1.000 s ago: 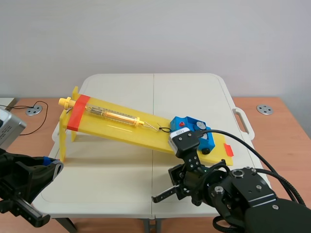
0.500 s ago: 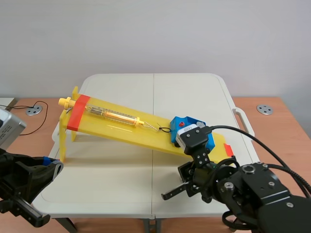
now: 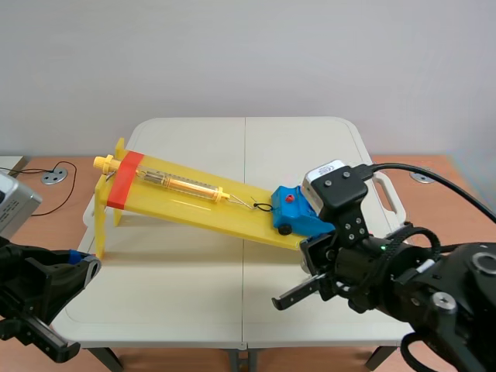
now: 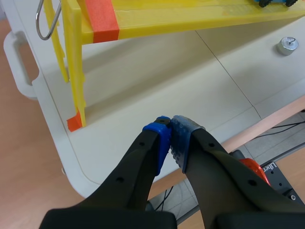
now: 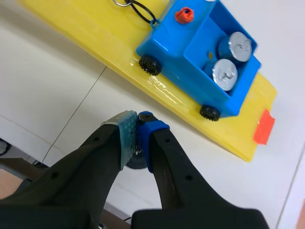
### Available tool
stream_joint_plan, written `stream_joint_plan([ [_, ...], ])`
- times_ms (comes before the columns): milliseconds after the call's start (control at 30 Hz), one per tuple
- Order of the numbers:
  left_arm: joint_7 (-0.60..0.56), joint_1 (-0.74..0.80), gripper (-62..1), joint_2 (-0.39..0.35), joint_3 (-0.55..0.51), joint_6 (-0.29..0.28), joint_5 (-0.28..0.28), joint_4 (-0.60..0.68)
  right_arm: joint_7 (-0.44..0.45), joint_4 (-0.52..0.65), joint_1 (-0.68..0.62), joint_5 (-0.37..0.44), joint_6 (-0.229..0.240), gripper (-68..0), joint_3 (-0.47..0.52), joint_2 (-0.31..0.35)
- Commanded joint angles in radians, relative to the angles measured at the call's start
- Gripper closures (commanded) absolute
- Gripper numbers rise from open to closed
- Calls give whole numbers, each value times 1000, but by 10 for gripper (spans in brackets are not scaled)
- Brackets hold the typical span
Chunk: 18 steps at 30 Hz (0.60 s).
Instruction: Place the four metal weights on the blue cart on the ramp.
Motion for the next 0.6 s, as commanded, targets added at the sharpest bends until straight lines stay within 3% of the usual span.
stream_joint_plan([
  [0,-101,-6,-31,5,-14,-24,-51,46,77,146,16,90,-18,-7,70,49],
  [300,-103,-6,-31,5,-14,-24,-51,46,26,300,-10,202,-18,-7,235,49],
  [567,-103,-6,-31,5,-14,-24,-51,46,60,261,85,240,-19,-7,292,43],
])
